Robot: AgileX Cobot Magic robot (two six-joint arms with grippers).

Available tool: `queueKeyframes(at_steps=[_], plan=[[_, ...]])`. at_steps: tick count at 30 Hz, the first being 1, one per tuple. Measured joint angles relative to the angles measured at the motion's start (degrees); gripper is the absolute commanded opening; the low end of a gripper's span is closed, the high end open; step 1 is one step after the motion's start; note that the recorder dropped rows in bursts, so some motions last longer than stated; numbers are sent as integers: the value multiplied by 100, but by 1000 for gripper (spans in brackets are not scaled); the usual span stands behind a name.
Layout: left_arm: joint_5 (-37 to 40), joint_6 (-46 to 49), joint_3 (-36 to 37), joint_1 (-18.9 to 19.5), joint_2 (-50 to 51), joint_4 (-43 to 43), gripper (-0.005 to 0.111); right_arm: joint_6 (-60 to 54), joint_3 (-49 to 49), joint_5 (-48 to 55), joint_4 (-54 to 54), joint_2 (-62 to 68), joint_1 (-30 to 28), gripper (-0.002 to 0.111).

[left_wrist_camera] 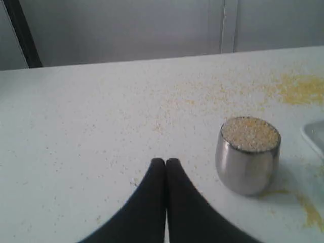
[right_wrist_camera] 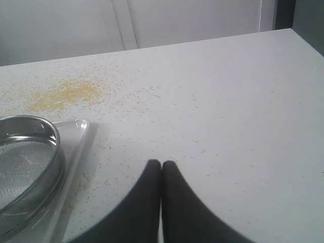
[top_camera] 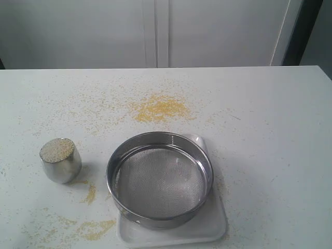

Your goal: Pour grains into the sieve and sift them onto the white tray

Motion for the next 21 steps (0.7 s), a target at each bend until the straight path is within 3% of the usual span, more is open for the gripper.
queueKeyframes(at_steps=[13, 21], plan=[[-2284, -1359, 0, 0, -9, -23, 0, 0, 0, 0, 0, 0, 0, 0], [-2826, -1426, -93, 0, 33, -45, 0, 0, 0, 0, 0, 0, 0, 0]])
